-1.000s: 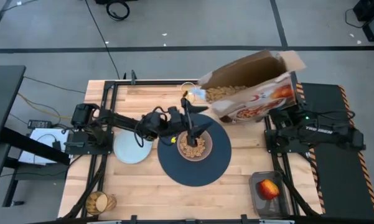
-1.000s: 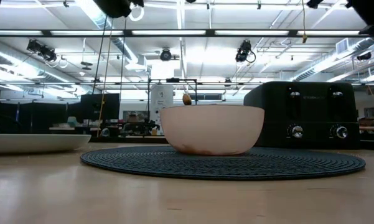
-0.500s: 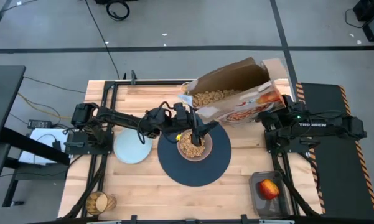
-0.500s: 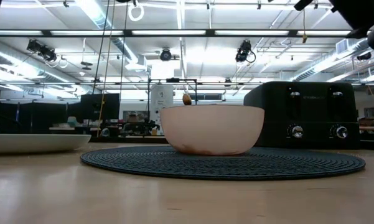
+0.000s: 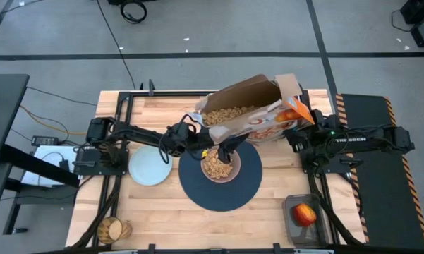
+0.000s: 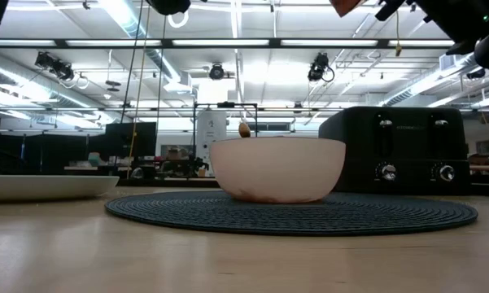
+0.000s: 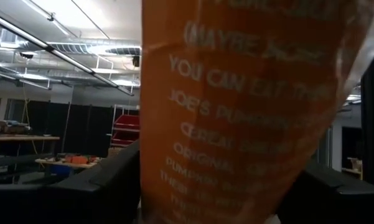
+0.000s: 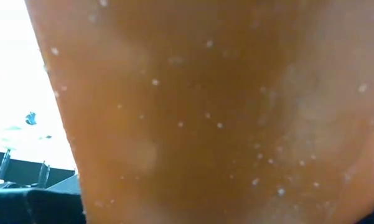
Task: Arrange a breakfast setting
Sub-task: Pour the cereal into the orange bowl
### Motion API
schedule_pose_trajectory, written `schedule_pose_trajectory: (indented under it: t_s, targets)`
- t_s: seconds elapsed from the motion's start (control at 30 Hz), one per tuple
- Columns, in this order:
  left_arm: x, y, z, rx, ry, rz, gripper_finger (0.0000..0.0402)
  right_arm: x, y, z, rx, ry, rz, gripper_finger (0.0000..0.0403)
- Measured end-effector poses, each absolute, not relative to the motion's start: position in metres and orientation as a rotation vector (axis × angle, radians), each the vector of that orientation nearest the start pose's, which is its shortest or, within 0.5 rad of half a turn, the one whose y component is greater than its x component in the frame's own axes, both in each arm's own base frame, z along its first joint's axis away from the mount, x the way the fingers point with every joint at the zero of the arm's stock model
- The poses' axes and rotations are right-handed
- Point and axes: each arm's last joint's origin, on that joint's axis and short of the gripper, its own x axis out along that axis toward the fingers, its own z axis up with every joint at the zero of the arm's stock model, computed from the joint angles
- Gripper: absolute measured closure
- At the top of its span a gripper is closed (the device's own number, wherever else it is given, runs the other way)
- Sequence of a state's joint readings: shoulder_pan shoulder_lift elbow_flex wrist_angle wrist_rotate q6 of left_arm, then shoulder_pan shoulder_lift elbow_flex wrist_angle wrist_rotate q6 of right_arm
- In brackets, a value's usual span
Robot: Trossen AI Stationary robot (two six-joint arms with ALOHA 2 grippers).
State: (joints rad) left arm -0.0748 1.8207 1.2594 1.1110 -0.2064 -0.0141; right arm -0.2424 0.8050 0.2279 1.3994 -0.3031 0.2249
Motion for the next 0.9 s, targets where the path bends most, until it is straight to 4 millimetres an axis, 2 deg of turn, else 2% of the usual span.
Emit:
schedule_pose_trajectory:
  t_s: [0.17,0.27,0.43,0.7,0.9]
  targets:
    - [0.406,-0.025,0.330,-0.094,-0.545,0.124,0.0180,0.140,-0.026,0.279,-0.006,-0.767,0.146,0.0094]
    - [0.406,-0.025,0.330,-0.094,-0.544,0.124,0.0203,0.140,-0.026,0.278,-0.002,-0.763,0.150,0.0092]
    - [0.406,-0.024,0.330,-0.093,-0.544,0.125,0.0199,0.141,-0.026,0.278,0.014,-0.757,0.155,0.0074]
    - [0.402,-0.026,0.336,-0.047,-0.459,0.128,0.0199,0.138,-0.024,0.279,0.026,-0.743,0.203,0.0011]
    - [0.386,-0.034,0.353,0.001,-0.345,0.141,0.0199,0.135,-0.022,0.280,0.011,-0.716,0.226,0.0012]
